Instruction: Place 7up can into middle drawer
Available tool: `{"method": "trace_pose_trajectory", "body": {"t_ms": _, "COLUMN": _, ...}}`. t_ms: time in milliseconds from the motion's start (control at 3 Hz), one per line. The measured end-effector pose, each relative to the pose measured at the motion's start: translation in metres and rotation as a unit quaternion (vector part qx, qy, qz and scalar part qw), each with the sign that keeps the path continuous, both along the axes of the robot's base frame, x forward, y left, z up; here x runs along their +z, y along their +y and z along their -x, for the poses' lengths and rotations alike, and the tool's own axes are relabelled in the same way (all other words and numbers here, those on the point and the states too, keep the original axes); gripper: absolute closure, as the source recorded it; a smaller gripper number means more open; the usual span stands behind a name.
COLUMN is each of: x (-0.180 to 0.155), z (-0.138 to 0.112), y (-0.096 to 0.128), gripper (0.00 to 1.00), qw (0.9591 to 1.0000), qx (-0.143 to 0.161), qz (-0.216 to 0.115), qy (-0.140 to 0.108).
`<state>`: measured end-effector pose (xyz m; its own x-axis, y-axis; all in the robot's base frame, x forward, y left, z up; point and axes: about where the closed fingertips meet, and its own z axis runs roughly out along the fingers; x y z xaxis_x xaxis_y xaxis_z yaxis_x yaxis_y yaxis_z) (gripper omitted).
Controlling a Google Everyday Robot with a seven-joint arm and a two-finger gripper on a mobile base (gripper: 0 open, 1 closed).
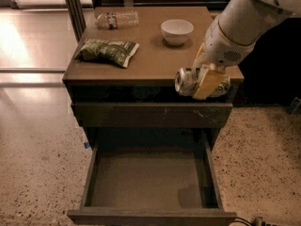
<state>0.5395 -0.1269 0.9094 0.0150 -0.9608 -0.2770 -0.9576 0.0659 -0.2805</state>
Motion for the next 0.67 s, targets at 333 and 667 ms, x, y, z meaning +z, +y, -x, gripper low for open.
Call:
{"method": "trace_pose_trajectory", "body": {"t_ms": 333, "x": -0.035, "z": 0.026, "y": 0.018, "gripper": 1.00, "qw": 0.9995, "qx": 0.025, "qz": 0.016, "qy": 0.015}}
{"method": "trace_pose_trajectory", "body": {"t_ms": 667, "x": -0.096, "z": 0.030, "y": 0.042, "gripper": 1.00, "qw": 0.9982, "qx": 0.045, "qz": 0.038, "qy": 0.012}}
